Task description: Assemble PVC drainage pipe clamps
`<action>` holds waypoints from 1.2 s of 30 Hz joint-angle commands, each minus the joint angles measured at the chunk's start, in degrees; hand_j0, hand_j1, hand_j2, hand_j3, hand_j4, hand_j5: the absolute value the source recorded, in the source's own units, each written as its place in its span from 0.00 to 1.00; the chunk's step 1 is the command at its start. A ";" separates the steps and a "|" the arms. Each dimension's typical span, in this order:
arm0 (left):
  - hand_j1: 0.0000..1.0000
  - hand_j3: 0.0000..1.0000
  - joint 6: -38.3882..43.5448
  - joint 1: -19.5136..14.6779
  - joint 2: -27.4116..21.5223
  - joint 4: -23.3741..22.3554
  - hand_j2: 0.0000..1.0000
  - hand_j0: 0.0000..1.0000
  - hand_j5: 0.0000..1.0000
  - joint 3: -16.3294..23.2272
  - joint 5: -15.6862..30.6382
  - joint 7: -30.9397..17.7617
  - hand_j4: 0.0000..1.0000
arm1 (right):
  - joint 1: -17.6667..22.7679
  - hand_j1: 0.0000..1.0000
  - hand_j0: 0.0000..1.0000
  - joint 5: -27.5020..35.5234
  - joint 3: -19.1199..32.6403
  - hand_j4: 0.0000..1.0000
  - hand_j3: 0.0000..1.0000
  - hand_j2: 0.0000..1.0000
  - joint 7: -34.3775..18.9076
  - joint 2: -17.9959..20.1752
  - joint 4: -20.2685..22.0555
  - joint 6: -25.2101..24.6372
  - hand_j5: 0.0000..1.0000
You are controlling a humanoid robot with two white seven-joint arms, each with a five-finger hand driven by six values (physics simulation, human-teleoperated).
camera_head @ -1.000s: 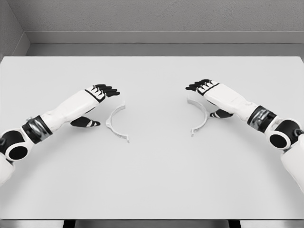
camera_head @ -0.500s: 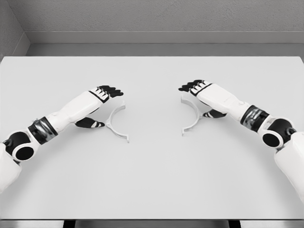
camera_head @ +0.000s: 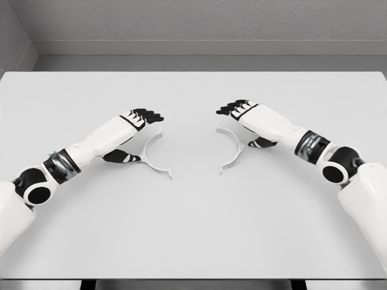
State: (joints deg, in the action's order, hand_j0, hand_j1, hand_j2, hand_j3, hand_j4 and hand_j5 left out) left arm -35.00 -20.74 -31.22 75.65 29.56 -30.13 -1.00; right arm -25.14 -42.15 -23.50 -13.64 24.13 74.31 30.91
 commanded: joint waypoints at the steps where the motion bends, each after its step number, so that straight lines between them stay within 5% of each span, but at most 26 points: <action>1: 1.00 1.00 0.00 0.00 0.02 0.03 1.00 1.00 1.00 -0.03 0.42 0.03 1.00 | 0.00 1.00 1.00 0.31 -0.23 1.00 1.00 1.00 0.02 -0.31 0.04 -0.32 1.00; 18: 1.00 1.00 0.00 0.00 0.55 0.03 1.00 1.00 1.00 -0.12 0.42 0.03 1.00 | 0.00 1.00 1.00 0.31 -2.25 1.00 1.00 1.00 -1.12 -2.07 0.92 -1.03 1.00; 24: 1.00 1.00 0.00 -0.09 1.51 0.03 1.00 1.00 1.00 -0.12 0.42 0.03 1.00 | 0.18 1.00 1.00 0.31 -2.16 1.00 1.00 1.00 -1.39 -1.98 4.79 -1.55 1.00; 36: 1.00 1.00 0.00 -0.88 0.28 -1.64 1.00 1.00 1.00 -1.26 1.04 0.12 1.00 | -0.09 1.00 1.00 0.31 -3.30 1.00 1.00 1.00 -1.30 -2.86 3.56 -1.99 1.00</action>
State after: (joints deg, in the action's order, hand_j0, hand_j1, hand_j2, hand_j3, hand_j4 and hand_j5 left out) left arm -35.00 -21.88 -30.80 74.79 28.30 -29.37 -0.94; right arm -25.22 -42.16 -26.61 -14.99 21.45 78.13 29.02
